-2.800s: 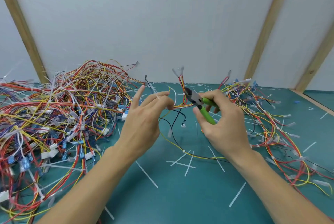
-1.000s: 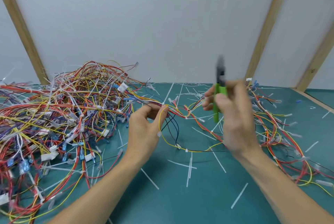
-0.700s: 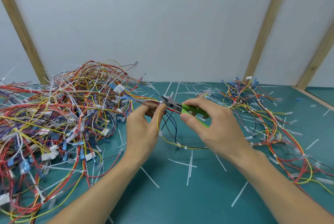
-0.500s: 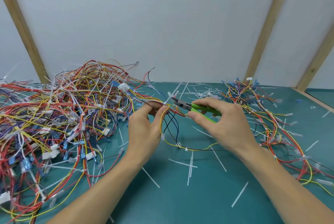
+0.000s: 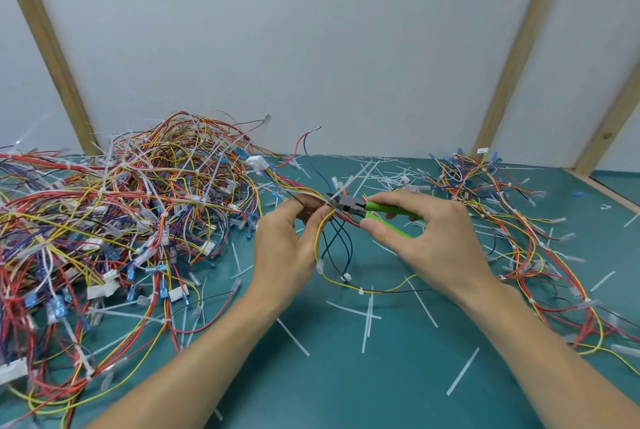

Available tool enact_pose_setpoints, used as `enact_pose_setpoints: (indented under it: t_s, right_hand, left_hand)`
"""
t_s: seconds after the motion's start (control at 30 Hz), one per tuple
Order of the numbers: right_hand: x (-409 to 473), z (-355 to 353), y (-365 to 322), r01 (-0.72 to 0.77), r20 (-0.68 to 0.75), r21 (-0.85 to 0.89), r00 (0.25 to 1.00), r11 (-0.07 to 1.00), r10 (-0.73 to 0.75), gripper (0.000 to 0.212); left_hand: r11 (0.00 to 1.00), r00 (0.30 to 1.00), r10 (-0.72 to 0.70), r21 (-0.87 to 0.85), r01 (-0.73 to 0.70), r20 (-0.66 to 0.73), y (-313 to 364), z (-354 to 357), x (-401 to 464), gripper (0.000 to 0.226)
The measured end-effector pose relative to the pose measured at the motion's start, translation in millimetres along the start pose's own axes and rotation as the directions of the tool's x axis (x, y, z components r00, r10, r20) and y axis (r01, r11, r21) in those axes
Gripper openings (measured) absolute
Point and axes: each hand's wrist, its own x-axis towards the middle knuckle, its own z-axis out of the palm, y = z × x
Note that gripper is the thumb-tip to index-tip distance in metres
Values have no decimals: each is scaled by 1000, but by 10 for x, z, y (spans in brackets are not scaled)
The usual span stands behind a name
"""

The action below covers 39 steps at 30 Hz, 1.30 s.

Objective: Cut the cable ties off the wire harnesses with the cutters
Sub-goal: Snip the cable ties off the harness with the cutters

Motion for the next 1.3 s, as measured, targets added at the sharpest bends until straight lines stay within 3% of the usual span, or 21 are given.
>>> enact_pose_setpoints:
  t_s: [0.83,1.3]
  right_hand:
    - [-5,-16,18,-57,-24,-4,998,998,56,24]
    - [1,-19,-6,-37,-4,-10,999,999,37,27]
  left_hand:
    - [994,998,-50,-101,48,-23,1,-25,12,13]
    - [998,998,-59,-38,59,2,-7,-21,13,13]
